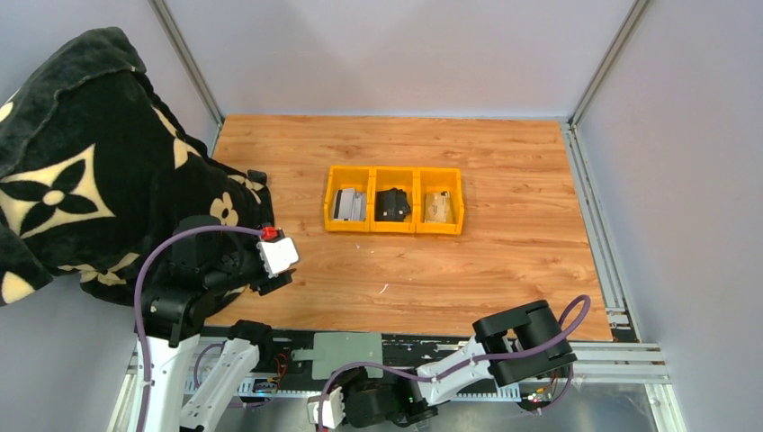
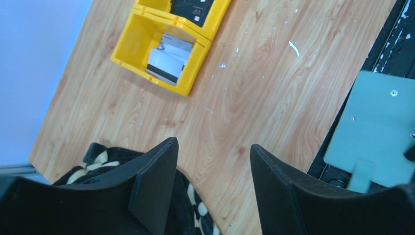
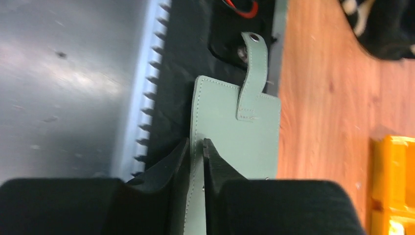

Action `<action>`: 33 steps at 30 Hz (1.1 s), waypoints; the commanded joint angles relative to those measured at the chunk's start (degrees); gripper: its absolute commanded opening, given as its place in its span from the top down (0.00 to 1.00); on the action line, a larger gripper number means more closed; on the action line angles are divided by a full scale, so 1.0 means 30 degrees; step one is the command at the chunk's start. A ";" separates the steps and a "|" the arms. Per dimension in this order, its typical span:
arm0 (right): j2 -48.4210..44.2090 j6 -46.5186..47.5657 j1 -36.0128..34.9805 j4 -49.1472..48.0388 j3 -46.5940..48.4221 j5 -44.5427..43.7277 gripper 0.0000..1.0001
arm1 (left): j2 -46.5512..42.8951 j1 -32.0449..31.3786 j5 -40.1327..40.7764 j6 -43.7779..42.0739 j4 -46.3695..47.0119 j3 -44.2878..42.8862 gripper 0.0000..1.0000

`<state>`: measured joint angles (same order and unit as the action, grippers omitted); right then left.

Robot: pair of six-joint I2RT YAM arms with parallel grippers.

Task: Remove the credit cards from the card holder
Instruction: Pick up the card holder from the corner of the board.

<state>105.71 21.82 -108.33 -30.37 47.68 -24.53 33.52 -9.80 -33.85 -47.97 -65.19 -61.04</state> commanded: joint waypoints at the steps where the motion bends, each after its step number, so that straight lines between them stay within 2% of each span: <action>1: -0.0521 0.0997 0.0113 -0.0870 -0.1202 -0.4180 0.90 | 0.0078 0.0133 -0.0441 0.0640 0.0255 -0.0750 0.35; 3: -0.1328 0.1163 0.0495 -0.1386 -0.1653 -0.4690 1.00 | 0.0190 0.0133 -0.0720 0.0607 0.0246 -0.0727 0.35; 6: -0.2772 0.1637 0.1119 -0.2387 -0.2326 -0.4968 1.00 | -0.0086 0.0133 -0.1170 -0.0095 0.0238 -0.0341 0.37; 9: -0.4901 0.1083 0.2170 -0.2398 -0.2833 -0.4048 1.00 | -0.0850 0.0133 -0.2111 -0.0797 0.0254 0.0397 0.37; 16: -0.8953 -0.2239 0.6488 -0.0433 -0.3659 0.1549 1.00 | -0.1014 -0.0044 -0.6265 -0.1070 -0.0002 0.2135 0.37; 22: -1.0380 -0.4234 0.9844 0.0375 -0.3496 0.6151 1.00 | -0.0578 -0.0830 -0.6536 -0.2547 -0.0057 0.3953 0.40; 24: -1.0234 -0.4914 1.0719 0.0425 -0.3287 0.7429 1.00 | -0.0306 -0.0848 -0.7114 -0.2919 -0.0074 0.4378 0.34; 26: -0.9897 -0.5411 1.1384 0.0389 -0.2929 0.9083 1.00 | 0.0165 -0.0863 -0.7682 -0.4014 -0.0077 0.4878 0.05; 27: -0.9679 -0.5632 1.1681 0.0268 -0.2803 0.9716 1.00 | 0.0422 -0.0863 -0.7726 -0.4823 -0.0094 0.5056 0.01; 33: -0.8123 -0.6742 1.3176 -0.0316 -0.1630 1.3056 1.00 | 0.2107 -0.0878 -0.6520 -0.9881 0.0181 0.5970 0.00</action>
<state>79.15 5.19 -70.98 -29.93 39.20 5.19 37.58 -12.14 -53.89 -65.93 -65.25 -44.58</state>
